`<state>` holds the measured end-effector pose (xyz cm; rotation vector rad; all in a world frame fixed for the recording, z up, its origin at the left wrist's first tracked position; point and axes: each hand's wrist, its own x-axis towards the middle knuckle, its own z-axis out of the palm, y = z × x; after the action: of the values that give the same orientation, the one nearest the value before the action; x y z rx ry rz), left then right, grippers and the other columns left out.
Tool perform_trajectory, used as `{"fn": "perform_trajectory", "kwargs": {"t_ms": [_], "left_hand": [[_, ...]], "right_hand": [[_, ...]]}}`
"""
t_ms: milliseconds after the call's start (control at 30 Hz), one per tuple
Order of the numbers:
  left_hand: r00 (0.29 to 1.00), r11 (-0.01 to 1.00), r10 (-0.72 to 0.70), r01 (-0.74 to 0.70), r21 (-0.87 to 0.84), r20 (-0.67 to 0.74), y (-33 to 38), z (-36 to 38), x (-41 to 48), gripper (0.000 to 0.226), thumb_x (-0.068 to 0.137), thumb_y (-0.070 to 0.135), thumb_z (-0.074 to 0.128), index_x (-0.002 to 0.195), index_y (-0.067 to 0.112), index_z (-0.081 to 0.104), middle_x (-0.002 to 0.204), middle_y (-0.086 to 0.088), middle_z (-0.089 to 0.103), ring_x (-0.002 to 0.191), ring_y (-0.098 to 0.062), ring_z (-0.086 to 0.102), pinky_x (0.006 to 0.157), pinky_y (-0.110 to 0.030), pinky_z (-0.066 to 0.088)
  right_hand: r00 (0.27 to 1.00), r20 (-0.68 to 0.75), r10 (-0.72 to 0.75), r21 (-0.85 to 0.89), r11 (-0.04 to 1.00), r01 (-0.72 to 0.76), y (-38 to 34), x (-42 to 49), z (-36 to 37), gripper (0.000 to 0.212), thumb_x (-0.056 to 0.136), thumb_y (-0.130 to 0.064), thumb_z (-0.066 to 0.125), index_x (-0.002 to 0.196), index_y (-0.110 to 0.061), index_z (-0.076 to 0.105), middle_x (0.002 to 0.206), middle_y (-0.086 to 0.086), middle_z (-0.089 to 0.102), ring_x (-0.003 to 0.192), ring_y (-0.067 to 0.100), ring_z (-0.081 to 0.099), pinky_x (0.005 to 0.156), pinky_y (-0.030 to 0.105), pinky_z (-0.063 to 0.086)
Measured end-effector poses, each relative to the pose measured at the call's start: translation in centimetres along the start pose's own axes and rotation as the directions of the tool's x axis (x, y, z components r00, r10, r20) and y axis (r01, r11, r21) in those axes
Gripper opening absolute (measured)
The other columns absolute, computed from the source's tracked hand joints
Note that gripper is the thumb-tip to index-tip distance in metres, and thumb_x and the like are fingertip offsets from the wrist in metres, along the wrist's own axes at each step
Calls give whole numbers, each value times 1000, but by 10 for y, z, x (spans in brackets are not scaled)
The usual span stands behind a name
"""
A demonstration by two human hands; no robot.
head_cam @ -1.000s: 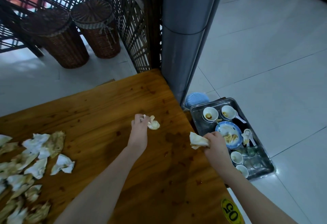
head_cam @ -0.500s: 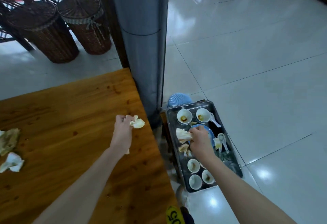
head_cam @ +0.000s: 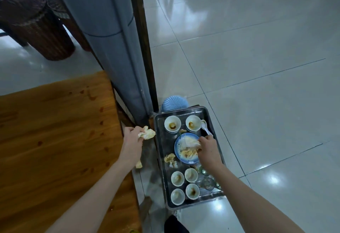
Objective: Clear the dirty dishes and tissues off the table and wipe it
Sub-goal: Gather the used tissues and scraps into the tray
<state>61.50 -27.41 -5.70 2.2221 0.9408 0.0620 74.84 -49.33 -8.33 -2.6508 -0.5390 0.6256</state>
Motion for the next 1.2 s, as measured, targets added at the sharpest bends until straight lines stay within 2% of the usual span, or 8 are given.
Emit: {"fn": "perform_trajectory", "kwargs": {"t_ms": [167, 300, 467, 667, 900, 1033, 1133, 1200], "left_hand": [[1000, 1000, 13, -13, 12, 11, 12, 17, 6, 19, 96, 3, 51, 107, 17, 57, 113, 0, 36, 81, -4, 44, 64, -9, 36], [1000, 999, 20, -21, 37, 19, 19, 29, 13, 19, 95, 3, 52, 109, 15, 58, 112, -1, 37, 85, -4, 43, 68, -10, 35], [997, 999, 38, -38, 10, 62, 32, 45, 21, 18, 95, 6, 54, 108, 18, 57, 110, 1, 36, 89, -9, 44, 83, -23, 39], [984, 994, 95, -86, -69, 151, 62, 72, 29, 22, 95, 7, 54, 114, 16, 57, 111, 2, 32, 96, -11, 44, 88, -19, 33], [953, 978, 143, -95, -187, 266, 89, 96, 32, 35, 95, 13, 59, 128, 21, 54, 121, 4, 33, 111, -12, 45, 85, 6, 24], [911, 983, 112, -43, -180, 397, 88, 103, 32, 68, 89, 18, 68, 147, 28, 35, 157, -1, 15, 144, -16, 18, 102, -16, 16], [900, 984, 105, -31, -176, 424, 78, 95, 33, 87, 85, 24, 73, 152, 34, 20, 162, 4, -3, 147, -14, 9, 105, -15, 14], [897, 994, 85, -45, -100, 433, 71, 86, 34, 93, 83, 28, 75, 152, 38, 14, 162, 6, -10, 149, -19, 3, 119, -36, 11]], "right_hand": [[997, 79, 15, 27, 999, -17, 13, 16, 6, 46, 84, 2, 52, 128, -10, 56, 132, 15, 43, 118, 31, 45, 96, 33, 39], [987, 156, 26, 21, 999, -30, 21, 22, 7, 61, 84, -9, 62, 141, -21, 44, 155, 12, 24, 140, 26, 28, 107, 32, 31], [990, 141, -6, 47, 999, -1, 31, 20, 4, 57, 86, -10, 61, 140, -19, 45, 155, 8, 25, 140, 24, 28, 109, 33, 29], [995, 97, 15, 13, 1000, -17, 42, 18, -8, 54, 88, -15, 60, 139, -21, 46, 150, 5, 34, 134, 23, 35, 106, 35, 35], [1000, 15, 20, 58, 998, -21, 47, 16, -25, 49, 88, -13, 59, 136, -18, 50, 145, 4, 40, 129, 22, 40, 105, 35, 36], [1000, -5, 14, 77, 997, -13, 49, 16, -34, 46, 89, -16, 59, 134, -15, 52, 141, 7, 45, 125, 25, 44, 103, 38, 40], [1000, -18, -2, 82, 997, 3, 47, 17, -39, 46, 87, -12, 60, 132, -12, 54, 137, 8, 47, 122, 29, 47, 101, 39, 41], [999, -28, -18, 100, 995, 21, 42, 18, -40, 45, 84, -8, 60, 129, -13, 57, 132, 9, 51, 117, 30, 51, 99, 40, 43]]}}
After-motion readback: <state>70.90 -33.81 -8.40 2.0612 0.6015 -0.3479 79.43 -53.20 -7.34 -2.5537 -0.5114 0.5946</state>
